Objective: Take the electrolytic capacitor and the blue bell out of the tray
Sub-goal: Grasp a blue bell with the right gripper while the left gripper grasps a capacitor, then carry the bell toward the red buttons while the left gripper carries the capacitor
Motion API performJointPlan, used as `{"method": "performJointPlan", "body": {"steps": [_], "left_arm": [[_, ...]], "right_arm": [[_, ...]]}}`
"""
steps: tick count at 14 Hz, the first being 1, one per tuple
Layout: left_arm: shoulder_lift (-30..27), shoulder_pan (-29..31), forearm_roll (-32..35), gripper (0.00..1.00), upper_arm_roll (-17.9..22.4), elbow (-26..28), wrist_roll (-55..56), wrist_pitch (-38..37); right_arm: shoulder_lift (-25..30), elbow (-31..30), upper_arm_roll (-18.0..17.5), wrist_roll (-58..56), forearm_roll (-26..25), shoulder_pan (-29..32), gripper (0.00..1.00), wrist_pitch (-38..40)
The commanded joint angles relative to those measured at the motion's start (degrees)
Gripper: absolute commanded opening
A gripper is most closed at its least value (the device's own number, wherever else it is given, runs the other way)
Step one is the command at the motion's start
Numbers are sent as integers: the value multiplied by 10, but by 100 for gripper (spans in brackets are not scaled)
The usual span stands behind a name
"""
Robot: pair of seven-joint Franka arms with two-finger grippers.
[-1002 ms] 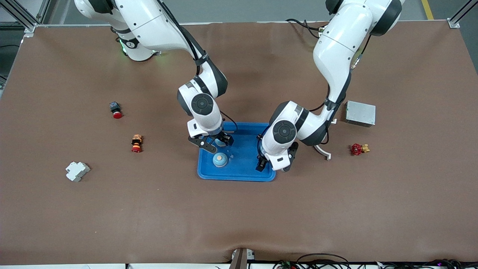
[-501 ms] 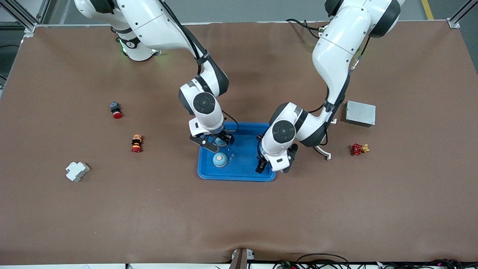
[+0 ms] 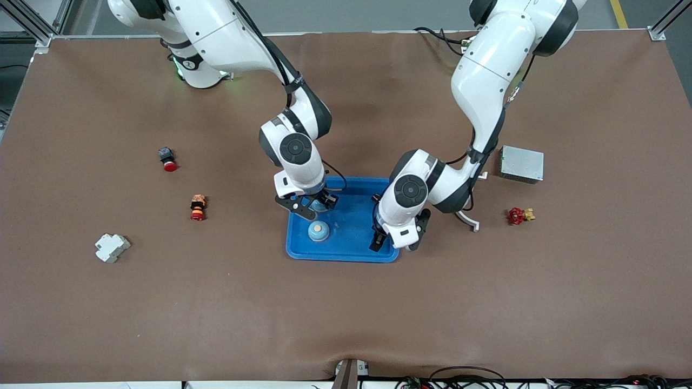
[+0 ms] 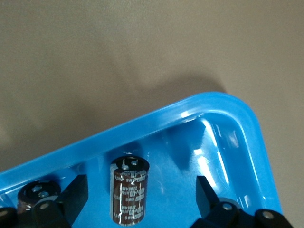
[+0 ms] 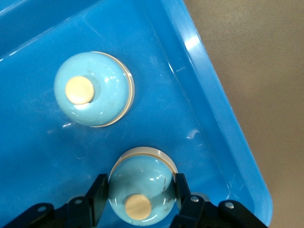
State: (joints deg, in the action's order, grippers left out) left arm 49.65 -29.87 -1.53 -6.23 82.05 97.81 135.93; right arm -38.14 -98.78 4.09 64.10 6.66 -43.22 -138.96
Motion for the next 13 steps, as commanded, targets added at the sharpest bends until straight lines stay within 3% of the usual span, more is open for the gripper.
{"method": "performJointPlan", "body": {"steps": [1, 4, 5, 8, 10, 13], "left_arm": [[8, -8, 11, 86, 4, -14, -2, 4], [6, -8, 11, 42, 4, -14, -2, 4], [6, -8, 11, 38, 4, -14, -2, 4], [4, -8, 11, 10, 4, -14, 3, 4], [2, -8, 11, 0, 4, -14, 5, 4], [-7, -8, 10, 0, 4, -14, 6, 0]], "right_arm": [[2, 19, 6, 7, 5, -6, 0, 25], [10, 71, 7, -11, 4, 15, 0, 118], [17, 76, 7, -38, 5, 25, 0, 142], [59, 75, 7, -126, 5, 71, 0, 208], [87, 62, 8, -192, 5, 102, 0, 244], [133, 14, 9, -310, 5, 161, 0, 250]]}}
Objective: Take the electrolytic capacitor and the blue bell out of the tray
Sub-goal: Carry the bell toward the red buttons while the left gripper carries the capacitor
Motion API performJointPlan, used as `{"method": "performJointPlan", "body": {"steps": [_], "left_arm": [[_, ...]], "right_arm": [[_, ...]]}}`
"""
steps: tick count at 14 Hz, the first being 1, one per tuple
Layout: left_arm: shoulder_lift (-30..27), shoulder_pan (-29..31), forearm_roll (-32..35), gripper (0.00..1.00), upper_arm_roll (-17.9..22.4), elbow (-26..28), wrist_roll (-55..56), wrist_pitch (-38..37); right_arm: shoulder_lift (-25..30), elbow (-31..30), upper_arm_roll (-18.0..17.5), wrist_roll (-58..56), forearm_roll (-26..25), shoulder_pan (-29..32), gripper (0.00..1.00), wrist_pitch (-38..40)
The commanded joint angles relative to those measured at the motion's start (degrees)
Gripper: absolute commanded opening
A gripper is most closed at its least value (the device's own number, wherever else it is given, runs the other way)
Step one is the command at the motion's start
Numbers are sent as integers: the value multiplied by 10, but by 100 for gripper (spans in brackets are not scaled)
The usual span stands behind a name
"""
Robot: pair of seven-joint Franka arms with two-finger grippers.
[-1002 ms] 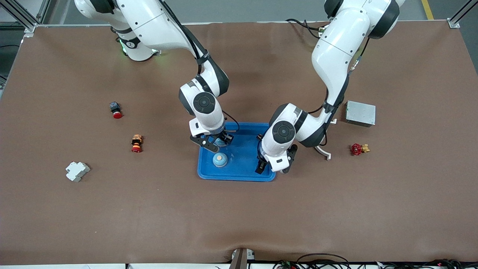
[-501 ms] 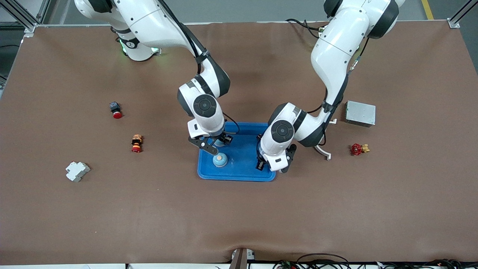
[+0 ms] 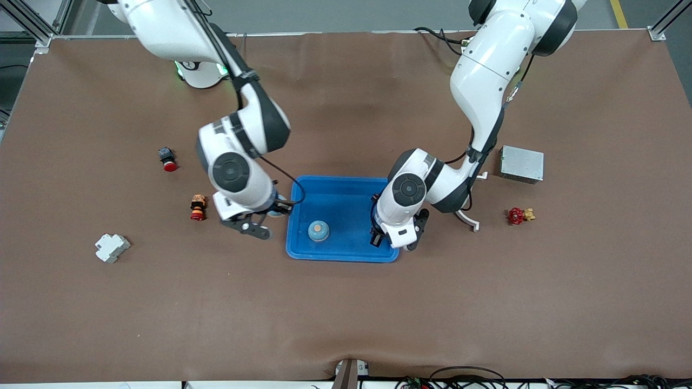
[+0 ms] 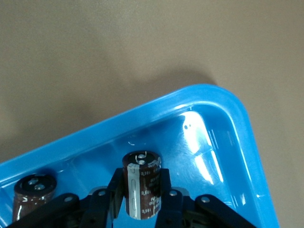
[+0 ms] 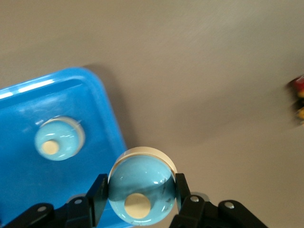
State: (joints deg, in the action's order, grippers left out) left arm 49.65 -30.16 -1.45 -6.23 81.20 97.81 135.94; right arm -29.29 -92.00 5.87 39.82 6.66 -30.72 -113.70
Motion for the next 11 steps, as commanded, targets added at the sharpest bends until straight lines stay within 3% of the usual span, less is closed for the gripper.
{"method": "performJointPlan", "body": {"steps": [1, 6, 9, 11], "left_arm": [[-15, -4, 9, 0, 5, -5, 6, -5], [-82, 16, 13, 0, 4, -3, -25, -81], [-130, 44, 11, 0, 1, 5, -140, -189], [-167, 69, 5, 0, -1, 31, -208, -218]], "right_arm": [[59, -69, -9, -102, 5, 55, 0, -2], [125, -146, -9, -254, 5, 141, 0, -13], [141, -181, -9, -353, 4, 193, 0, -39], [139, -200, -9, -427, 4, 233, 0, -70]]}}
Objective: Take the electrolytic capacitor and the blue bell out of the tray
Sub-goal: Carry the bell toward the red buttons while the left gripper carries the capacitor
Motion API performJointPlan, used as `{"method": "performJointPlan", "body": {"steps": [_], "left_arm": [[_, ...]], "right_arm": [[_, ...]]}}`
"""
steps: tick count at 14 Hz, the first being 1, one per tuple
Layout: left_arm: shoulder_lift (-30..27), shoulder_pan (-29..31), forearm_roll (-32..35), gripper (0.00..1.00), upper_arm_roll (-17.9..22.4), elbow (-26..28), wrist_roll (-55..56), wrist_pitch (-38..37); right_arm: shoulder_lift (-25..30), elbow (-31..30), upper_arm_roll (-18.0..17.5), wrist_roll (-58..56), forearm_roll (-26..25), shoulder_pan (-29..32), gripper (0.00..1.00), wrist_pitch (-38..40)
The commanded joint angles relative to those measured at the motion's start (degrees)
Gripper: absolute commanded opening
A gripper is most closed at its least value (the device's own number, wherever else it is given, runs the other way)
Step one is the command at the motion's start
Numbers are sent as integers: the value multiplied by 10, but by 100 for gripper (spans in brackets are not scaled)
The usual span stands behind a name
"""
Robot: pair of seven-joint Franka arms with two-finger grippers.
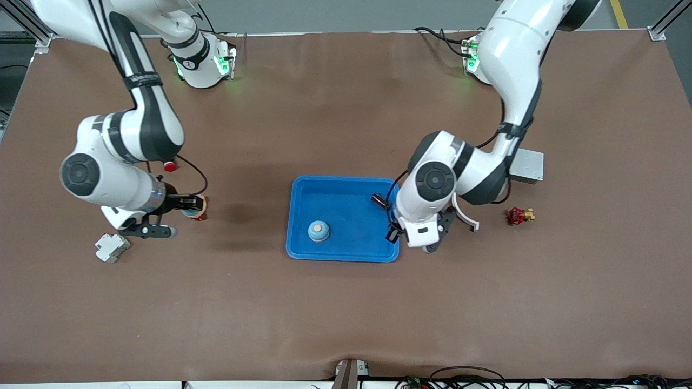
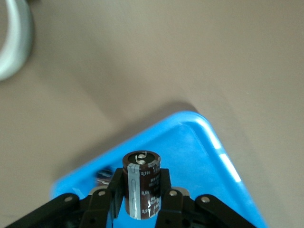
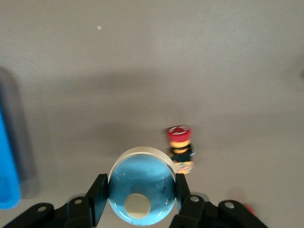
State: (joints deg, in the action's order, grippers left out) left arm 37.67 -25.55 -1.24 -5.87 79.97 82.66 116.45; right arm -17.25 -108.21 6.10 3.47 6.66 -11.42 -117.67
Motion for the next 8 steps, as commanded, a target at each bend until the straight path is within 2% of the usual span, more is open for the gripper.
{"method": "performJointPlan", "body": {"steps": [1, 3, 8], "left_arm": [[-67, 40, -1, 0, -6, 68, -78, -24], [-108, 68, -2, 0, -9, 119, -136, -24], [-180, 150, -2, 0, -11, 221, -324, -18]], "right_arm": [[18, -52, -11, -92, 4, 54, 0, -53], [14, -71, -11, -141, 4, 80, 0, -90], [-19, -73, -12, -224, 6, 134, 0, -135]]}}
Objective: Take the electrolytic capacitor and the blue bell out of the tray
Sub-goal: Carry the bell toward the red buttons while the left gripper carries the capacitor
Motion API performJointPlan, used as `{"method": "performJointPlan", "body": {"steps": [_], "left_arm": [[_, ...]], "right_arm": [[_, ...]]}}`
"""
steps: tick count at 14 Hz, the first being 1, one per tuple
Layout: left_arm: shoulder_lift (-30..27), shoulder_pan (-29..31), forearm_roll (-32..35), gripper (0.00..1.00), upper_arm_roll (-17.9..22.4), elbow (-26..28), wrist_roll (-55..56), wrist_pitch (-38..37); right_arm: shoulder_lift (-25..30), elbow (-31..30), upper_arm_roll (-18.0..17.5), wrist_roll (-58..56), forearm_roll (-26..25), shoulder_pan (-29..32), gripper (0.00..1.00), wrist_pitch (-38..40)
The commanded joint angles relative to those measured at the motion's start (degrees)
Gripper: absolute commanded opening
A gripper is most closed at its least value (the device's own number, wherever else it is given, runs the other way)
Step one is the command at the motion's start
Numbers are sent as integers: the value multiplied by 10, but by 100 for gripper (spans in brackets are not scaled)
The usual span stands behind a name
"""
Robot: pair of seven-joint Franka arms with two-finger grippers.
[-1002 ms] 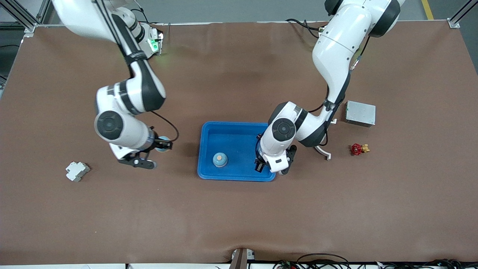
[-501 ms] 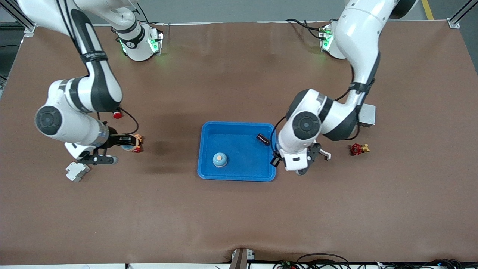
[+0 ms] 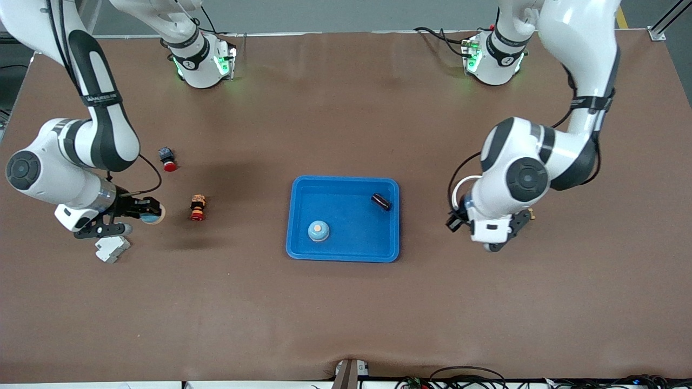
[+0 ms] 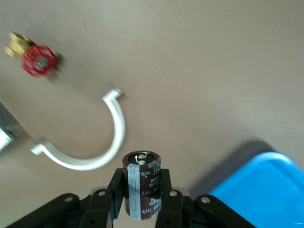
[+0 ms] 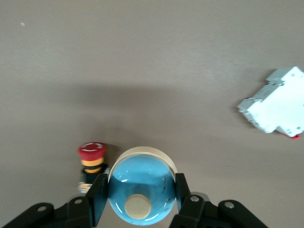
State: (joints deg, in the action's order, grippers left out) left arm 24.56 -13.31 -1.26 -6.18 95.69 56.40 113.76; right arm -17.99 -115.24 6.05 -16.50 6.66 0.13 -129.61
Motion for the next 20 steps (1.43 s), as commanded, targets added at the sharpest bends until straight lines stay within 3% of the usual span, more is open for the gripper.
{"method": "performJointPlan", "body": {"steps": [1, 6, 10, 13, 15, 19, 20], "left_arm": [[-57, 45, -2, 0, -8, 77, -102, 11], [-46, 73, 36, 0, -4, 86, -228, 23], [-9, 73, 91, 0, -4, 86, -230, 47], [25, 73, 92, 0, 0, 77, -228, 73], [58, 72, 102, 0, 0, 50, -220, 75], [89, 81, 135, 0, 11, 48, -221, 91], [98, 86, 144, 0, 11, 47, -221, 94]], "right_arm": [[-21, -3, -12, -26, 6, 22, 0, -23], [-48, -36, -13, -27, 8, 23, 0, -93], [-71, -38, -14, -35, 41, 23, 0, -101], [-86, -37, -12, -105, 108, 27, 0, -104], [-92, -38, -12, -111, 111, 28, 0, -117], [-98, -37, -11, -111, 111, 26, 0, -130], [-98, -37, -11, -110, 111, 25, 6, -130]]}}
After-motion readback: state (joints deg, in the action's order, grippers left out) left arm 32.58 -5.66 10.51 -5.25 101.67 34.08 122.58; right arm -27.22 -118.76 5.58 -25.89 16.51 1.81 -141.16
